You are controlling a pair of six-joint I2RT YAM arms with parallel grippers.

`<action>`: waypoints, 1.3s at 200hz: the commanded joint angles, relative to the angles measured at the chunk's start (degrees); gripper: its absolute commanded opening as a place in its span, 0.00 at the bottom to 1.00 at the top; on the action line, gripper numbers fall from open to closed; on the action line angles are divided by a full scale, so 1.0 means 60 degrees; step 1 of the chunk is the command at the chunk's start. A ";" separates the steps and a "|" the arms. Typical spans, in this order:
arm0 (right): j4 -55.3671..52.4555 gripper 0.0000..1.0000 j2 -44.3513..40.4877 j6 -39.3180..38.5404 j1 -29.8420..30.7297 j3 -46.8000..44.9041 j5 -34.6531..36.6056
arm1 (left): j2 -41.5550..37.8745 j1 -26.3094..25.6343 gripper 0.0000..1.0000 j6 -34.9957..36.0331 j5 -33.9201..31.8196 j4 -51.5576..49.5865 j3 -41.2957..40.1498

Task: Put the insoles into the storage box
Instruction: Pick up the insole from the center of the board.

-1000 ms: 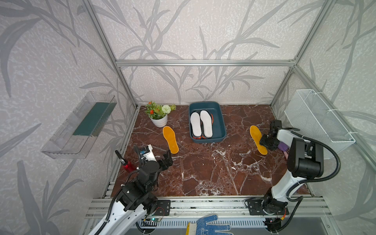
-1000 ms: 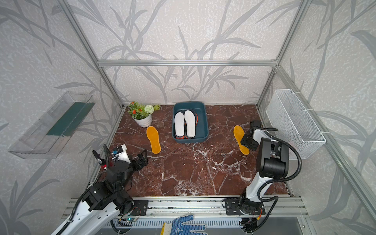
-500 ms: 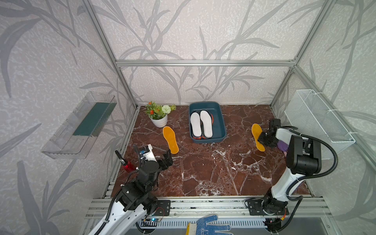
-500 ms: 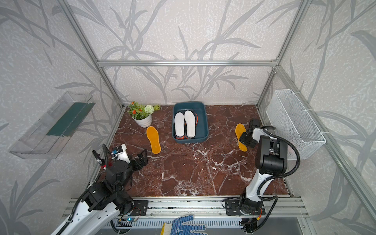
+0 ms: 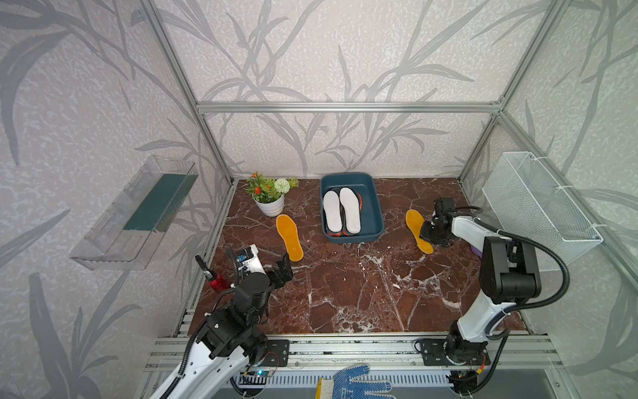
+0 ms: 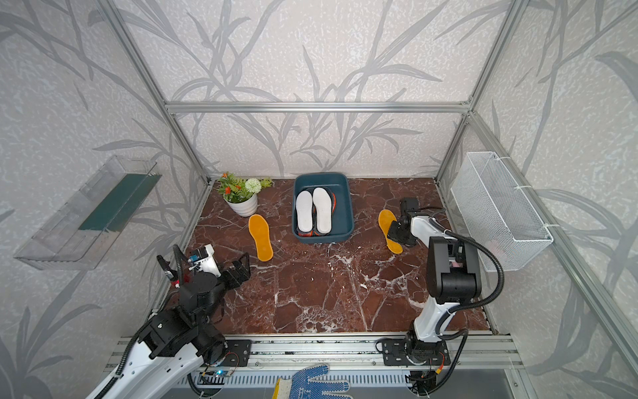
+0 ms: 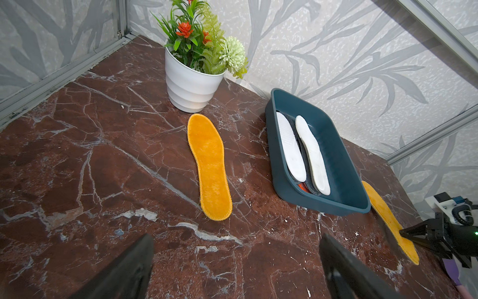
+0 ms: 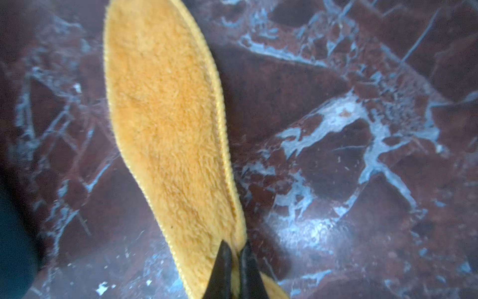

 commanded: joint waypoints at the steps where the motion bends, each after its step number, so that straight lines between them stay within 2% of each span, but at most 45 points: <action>1: -0.0521 0.00 -0.1173 0.0134 0.0459 0.0307 0.0316 | 0.0371 0.0050 0.97 0.0006 -0.0122 0.0470 0.0314; 51: -0.0592 0.00 -0.3025 0.0671 0.1692 -0.0125 0.0461 | 0.1802 0.0237 0.96 -0.0040 0.0723 0.1584 0.0482; 139: -0.0409 0.00 -0.5151 0.1797 0.4011 -0.0817 0.0586 | 0.4925 0.0629 0.88 -0.0822 0.4236 0.5348 0.0682; 169: -0.0080 0.00 -0.5413 0.2115 0.4833 -0.0875 0.0677 | 0.5673 0.0629 0.86 -0.1266 0.5318 0.6753 0.0683; 198: 0.0301 0.00 -0.5293 0.2281 0.5575 -0.0749 0.0730 | 0.6278 0.0628 0.85 -0.1584 0.6245 0.7392 0.0875; 260: 0.0967 0.00 -0.4622 0.2548 0.6796 -0.0194 0.0681 | 0.7163 0.0617 0.85 -0.2482 0.6696 0.9004 0.0788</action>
